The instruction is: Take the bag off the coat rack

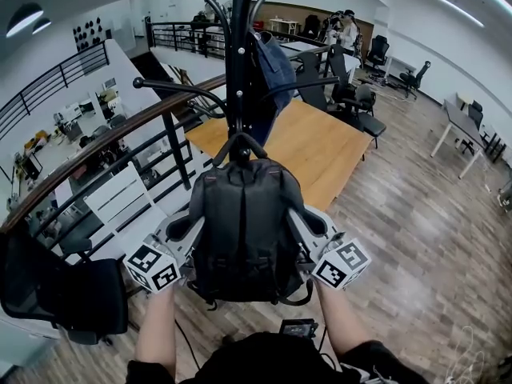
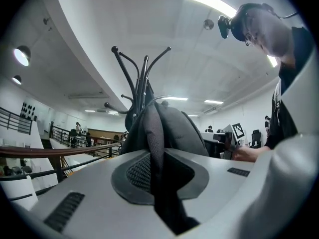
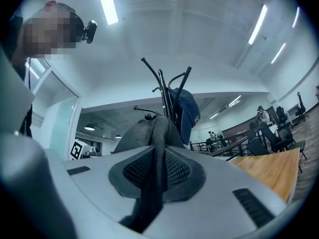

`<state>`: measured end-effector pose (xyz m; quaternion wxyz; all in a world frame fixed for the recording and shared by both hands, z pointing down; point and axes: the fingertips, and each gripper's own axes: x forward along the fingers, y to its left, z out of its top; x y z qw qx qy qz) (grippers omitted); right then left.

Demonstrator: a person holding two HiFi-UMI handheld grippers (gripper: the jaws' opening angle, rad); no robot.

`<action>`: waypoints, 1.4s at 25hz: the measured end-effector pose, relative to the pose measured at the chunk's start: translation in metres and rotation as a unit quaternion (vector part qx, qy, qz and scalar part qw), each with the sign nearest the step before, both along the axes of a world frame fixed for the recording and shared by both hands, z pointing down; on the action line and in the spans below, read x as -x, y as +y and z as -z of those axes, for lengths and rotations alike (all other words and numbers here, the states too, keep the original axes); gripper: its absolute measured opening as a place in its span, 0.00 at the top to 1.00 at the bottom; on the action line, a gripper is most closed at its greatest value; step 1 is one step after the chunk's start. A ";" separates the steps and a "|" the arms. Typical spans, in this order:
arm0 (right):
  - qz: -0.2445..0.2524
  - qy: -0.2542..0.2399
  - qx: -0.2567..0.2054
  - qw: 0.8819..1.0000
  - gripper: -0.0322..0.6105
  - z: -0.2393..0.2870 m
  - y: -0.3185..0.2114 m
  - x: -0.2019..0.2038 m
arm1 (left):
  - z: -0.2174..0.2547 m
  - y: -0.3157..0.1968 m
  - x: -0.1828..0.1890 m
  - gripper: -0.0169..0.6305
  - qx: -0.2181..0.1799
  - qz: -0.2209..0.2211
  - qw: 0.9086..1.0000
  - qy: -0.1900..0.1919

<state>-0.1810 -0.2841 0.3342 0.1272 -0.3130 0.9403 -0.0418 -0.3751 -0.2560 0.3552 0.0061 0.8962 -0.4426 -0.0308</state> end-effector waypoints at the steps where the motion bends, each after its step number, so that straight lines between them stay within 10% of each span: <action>1: 0.002 -0.001 -0.007 1.000 0.85 0.006 0.002 -0.001 | 0.004 0.002 -0.001 0.89 -0.003 0.002 1.000 -0.001; 19: 0.038 -0.036 -0.044 0.998 0.86 0.055 0.045 -0.031 | 0.061 0.054 -0.033 0.89 -0.053 0.026 0.997 -0.043; 35: 0.092 -0.016 -0.023 0.995 0.86 0.015 0.113 -0.050 | 0.016 0.140 -0.055 0.89 -0.011 0.087 0.996 0.003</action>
